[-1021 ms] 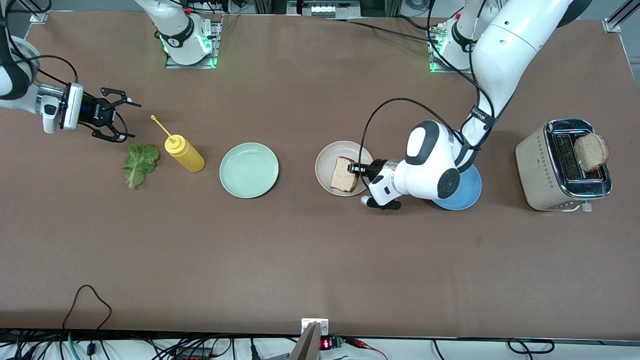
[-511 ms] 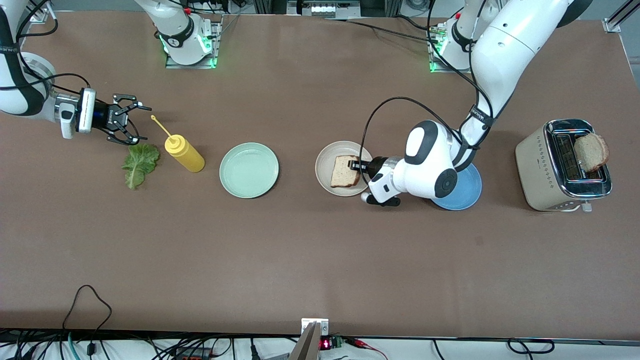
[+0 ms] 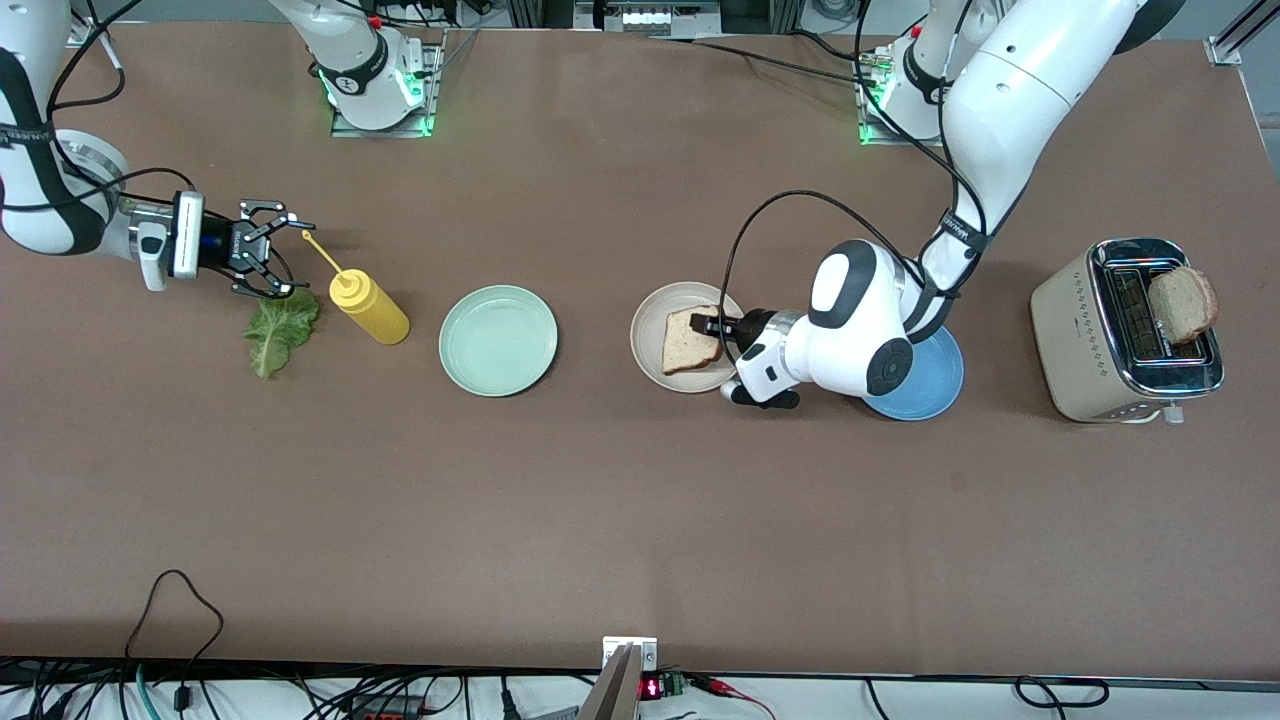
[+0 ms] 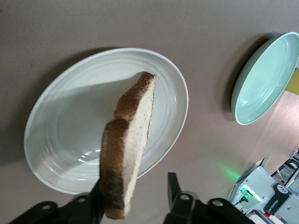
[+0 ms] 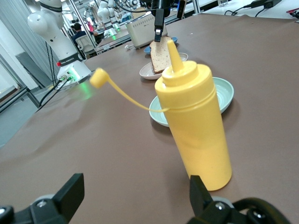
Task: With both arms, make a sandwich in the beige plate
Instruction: 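Lay the bread on the beige plate while the right gripper reaches the bottle, then grasp the yellow bottle with the right gripper while the left gripper withdraws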
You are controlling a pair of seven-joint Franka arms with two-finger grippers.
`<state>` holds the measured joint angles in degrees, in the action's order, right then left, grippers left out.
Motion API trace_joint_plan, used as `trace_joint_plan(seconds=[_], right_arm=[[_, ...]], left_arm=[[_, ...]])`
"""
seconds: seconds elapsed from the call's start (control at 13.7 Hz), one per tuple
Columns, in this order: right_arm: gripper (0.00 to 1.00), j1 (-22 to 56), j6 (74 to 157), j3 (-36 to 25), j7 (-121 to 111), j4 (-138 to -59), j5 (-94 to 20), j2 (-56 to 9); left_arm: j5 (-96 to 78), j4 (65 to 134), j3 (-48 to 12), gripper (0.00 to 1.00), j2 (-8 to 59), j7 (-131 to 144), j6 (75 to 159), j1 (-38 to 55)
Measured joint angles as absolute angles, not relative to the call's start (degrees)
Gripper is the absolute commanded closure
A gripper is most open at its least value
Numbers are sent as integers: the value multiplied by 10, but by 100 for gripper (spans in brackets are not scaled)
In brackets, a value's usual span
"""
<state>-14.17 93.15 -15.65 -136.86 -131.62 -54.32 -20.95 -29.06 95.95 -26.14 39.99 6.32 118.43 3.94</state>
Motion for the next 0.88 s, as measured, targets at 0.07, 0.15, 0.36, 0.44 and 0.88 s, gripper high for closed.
trace_joint_plan(seconds=[0.07, 0.15, 0.36, 0.44, 0.88], right_arm=[[0, -142, 927, -156, -1374, -1310, -545, -221], [0, -142, 924, -156, -1377, -1304, -546, -229], [0, -142, 920, -155, -1378, -1293, -550, -237], [0, -141, 919, -155, -1378, -1293, -551, -238], [0, -134, 920, -150, -1417, -1268, -581, -286]], left_arm=[[-291, 962, -261, 0, 395, 63, 1180, 37], [-291, 966, -261, 0, 388, 63, 1171, 32], [-291, 976, -261, 0, 362, 63, 1133, 10], [-291, 976, -261, 0, 352, 63, 1117, 3], [-286, 978, -259, 0, 266, 72, 1068, -14]])
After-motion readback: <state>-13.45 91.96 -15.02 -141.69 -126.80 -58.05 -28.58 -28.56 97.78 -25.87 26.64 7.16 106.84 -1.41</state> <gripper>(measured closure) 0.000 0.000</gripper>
